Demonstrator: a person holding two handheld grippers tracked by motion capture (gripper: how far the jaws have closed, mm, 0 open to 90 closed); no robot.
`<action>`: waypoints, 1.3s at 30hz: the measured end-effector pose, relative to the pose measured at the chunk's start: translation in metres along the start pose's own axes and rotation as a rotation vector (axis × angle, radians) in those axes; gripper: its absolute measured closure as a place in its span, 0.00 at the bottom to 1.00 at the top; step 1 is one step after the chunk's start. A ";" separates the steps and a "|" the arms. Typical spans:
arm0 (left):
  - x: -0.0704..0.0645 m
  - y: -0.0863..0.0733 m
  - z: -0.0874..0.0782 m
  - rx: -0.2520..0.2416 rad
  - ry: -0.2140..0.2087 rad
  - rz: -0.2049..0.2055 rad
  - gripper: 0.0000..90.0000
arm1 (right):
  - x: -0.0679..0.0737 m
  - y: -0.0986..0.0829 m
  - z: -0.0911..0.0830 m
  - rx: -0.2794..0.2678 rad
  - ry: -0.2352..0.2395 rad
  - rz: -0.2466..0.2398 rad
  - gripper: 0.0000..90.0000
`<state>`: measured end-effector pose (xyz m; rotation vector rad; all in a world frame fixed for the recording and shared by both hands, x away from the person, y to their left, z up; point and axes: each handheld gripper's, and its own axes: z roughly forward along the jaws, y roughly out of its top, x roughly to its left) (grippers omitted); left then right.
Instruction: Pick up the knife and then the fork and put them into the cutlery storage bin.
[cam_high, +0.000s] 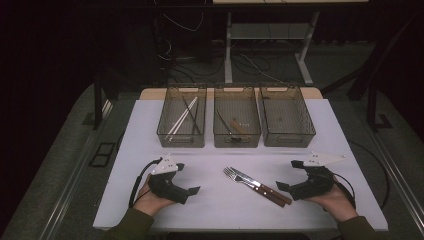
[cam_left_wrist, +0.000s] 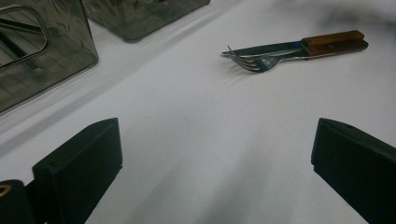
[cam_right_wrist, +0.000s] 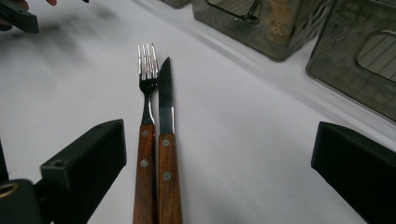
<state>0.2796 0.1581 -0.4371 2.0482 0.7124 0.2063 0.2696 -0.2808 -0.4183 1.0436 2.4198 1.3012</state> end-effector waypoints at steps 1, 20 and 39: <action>0.000 0.000 0.000 -0.001 0.001 -0.001 0.01 | 0.001 0.001 0.000 0.007 0.001 -0.001 0.04; -0.003 0.001 0.002 0.024 0.016 0.016 0.00 | 0.010 0.025 0.017 0.056 0.030 -0.017 0.08; -0.004 0.002 0.003 0.023 0.005 0.021 0.00 | 0.018 0.048 0.042 0.114 0.069 -0.052 0.19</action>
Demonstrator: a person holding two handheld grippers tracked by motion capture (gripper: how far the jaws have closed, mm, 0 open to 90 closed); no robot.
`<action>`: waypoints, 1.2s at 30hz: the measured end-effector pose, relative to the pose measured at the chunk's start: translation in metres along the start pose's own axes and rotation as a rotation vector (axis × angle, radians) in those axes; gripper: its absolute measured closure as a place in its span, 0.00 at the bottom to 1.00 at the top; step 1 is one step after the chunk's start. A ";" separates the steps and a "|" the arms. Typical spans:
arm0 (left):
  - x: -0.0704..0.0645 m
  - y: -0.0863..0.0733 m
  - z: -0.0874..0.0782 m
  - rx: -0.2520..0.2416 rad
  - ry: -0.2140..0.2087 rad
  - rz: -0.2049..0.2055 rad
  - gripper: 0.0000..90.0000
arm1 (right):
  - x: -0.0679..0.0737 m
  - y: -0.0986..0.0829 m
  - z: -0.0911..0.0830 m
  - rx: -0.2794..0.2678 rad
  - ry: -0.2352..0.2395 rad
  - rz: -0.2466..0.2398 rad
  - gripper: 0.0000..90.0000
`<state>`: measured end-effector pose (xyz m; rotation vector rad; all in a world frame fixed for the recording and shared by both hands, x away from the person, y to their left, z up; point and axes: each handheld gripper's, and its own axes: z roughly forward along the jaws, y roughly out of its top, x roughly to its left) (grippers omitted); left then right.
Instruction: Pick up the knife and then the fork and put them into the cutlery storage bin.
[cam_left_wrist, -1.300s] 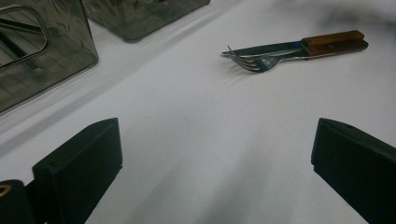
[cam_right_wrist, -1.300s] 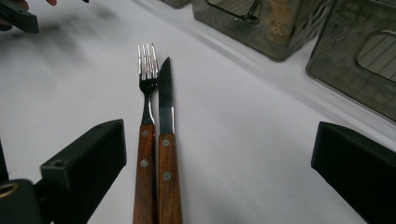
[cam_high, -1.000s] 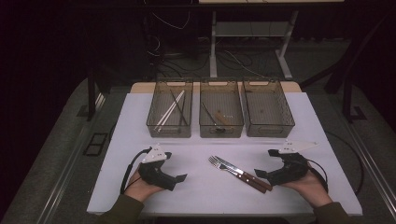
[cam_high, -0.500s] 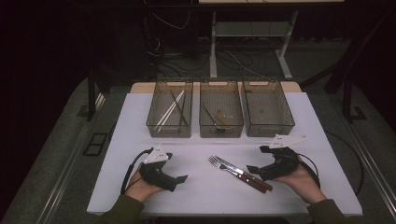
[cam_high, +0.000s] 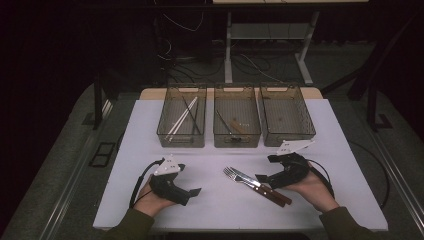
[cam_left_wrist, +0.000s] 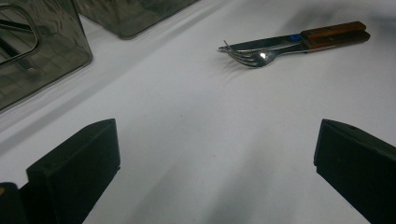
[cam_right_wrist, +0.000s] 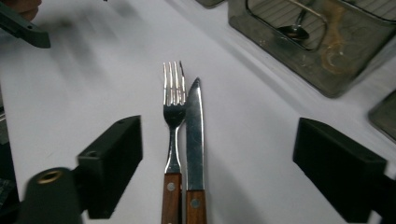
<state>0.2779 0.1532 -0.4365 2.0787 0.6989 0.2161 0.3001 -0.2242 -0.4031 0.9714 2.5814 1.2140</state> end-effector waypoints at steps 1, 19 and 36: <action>0.000 0.000 0.000 0.000 0.000 0.000 0.00 | 0.000 0.001 0.001 0.005 0.006 0.000 0.20; 0.000 0.000 -0.001 -0.003 -0.003 0.007 0.00 | 0.009 0.007 0.011 0.145 0.038 -0.027 0.62; 0.000 0.000 0.000 0.002 -0.006 0.009 0.00 | 0.009 -0.003 0.016 0.346 -0.004 -0.050 0.76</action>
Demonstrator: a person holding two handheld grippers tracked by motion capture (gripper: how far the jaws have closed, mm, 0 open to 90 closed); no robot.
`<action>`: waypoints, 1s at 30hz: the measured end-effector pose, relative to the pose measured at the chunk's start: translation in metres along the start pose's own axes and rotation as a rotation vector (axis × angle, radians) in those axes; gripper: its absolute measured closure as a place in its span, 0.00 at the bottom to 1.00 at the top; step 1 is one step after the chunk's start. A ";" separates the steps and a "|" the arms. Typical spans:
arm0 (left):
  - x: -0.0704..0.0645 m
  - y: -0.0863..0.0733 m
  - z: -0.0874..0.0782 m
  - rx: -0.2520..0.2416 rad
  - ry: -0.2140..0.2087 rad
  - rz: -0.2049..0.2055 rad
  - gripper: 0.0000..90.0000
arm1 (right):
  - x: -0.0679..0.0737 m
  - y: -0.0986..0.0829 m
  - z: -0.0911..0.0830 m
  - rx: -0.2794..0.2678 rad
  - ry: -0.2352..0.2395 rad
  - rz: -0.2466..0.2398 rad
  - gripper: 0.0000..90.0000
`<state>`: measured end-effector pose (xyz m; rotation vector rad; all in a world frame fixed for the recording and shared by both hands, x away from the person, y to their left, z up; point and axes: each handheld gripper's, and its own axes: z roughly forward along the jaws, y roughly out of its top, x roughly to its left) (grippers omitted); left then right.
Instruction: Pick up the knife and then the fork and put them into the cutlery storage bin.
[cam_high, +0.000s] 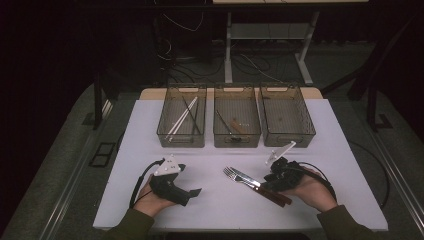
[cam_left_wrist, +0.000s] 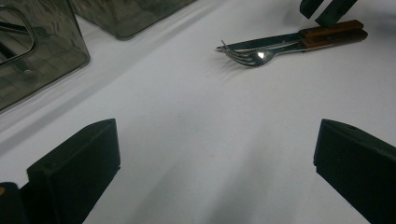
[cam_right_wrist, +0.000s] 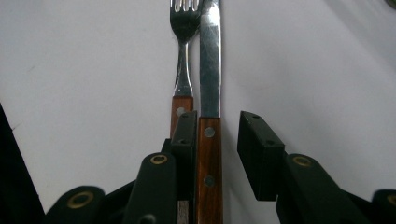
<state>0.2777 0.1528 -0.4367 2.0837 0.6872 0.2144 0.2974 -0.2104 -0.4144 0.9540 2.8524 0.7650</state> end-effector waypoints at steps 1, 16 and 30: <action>0.000 0.000 0.000 0.001 -0.001 0.000 0.00 | 0.000 0.000 0.000 0.007 -0.001 -0.002 0.77; -0.001 0.000 0.001 -0.002 -0.004 -0.007 0.00 | 0.000 0.000 0.006 0.085 -0.004 -0.034 0.81; -0.001 0.000 0.000 -0.007 -0.007 -0.005 0.00 | 0.000 0.015 0.015 0.235 -0.015 -0.065 0.82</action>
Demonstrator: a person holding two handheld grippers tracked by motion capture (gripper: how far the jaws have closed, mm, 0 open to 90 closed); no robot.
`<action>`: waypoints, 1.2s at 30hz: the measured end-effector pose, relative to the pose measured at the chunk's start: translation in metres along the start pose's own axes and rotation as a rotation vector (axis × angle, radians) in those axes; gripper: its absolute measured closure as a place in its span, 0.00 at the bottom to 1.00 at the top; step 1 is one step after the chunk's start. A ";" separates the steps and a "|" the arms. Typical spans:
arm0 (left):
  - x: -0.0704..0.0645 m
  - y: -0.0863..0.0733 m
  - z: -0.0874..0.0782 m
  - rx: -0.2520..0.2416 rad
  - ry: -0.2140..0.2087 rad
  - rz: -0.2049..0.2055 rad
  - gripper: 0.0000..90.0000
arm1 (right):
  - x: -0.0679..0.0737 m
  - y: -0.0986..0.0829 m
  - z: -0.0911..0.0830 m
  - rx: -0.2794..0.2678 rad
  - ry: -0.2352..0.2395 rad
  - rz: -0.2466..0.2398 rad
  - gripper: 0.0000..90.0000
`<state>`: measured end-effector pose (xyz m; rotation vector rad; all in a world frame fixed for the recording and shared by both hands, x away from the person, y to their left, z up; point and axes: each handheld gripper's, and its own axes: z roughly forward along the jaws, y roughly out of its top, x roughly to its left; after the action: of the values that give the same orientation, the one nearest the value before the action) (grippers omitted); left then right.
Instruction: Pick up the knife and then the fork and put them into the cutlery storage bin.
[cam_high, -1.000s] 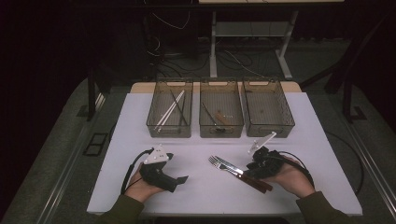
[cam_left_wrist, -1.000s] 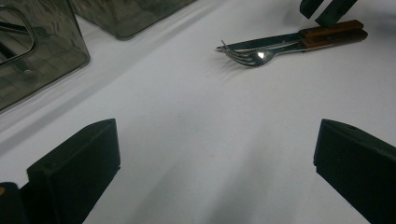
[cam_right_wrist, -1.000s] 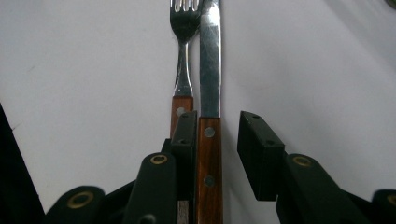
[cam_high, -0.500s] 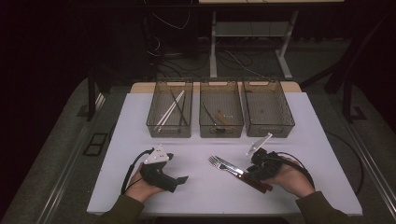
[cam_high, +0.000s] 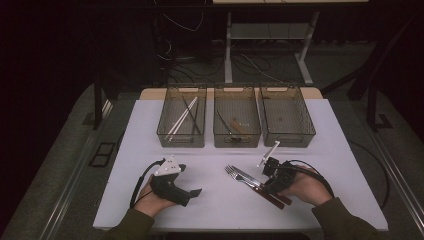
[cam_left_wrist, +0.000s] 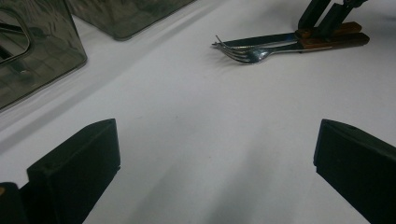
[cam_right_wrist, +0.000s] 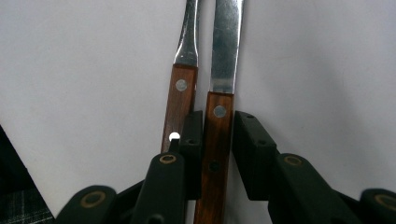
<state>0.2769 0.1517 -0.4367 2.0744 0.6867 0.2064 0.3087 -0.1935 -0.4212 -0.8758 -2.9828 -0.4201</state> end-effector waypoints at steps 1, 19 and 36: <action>0.000 0.000 0.000 0.000 -0.001 0.001 0.00 | 0.000 0.001 0.000 0.007 -0.002 -0.007 0.82; 0.000 0.000 0.000 0.005 -0.004 0.006 0.00 | 0.008 0.024 0.005 0.157 -0.049 0.025 0.85; 0.000 0.000 0.000 0.000 -0.009 0.000 0.00 | -0.005 0.012 -0.004 -0.031 -0.061 0.044 0.86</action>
<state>0.2772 0.1521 -0.4368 2.0746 0.6811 0.1976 0.3186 -0.1875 -0.4146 -0.9728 -3.0135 -0.4473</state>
